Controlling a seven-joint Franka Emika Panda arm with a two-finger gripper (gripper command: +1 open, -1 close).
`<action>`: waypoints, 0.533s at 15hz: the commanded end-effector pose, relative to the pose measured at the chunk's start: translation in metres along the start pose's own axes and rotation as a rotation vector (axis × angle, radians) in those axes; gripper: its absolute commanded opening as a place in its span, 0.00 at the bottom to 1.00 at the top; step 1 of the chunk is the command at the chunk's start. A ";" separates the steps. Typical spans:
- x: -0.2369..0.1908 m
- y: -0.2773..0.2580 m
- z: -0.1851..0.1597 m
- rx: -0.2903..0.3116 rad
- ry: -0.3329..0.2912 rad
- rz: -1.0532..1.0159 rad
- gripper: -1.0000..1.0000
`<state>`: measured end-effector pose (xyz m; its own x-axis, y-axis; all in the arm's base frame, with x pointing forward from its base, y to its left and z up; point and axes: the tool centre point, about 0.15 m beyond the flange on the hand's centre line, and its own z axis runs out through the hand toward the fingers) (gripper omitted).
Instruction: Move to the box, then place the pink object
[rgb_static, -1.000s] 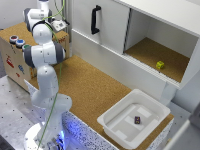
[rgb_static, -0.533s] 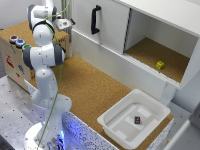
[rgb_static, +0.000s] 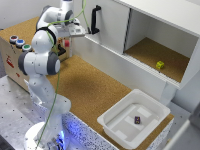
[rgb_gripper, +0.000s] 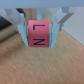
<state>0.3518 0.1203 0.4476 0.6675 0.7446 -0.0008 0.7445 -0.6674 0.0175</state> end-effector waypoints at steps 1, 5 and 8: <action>-0.128 0.073 0.044 -0.029 0.167 0.169 0.00; -0.209 0.152 0.055 -0.031 0.160 0.296 0.00; -0.260 0.207 0.067 -0.027 0.145 0.373 0.00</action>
<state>0.3314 -0.0911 0.4100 0.8623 0.5028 0.0603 0.4990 -0.8640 0.0670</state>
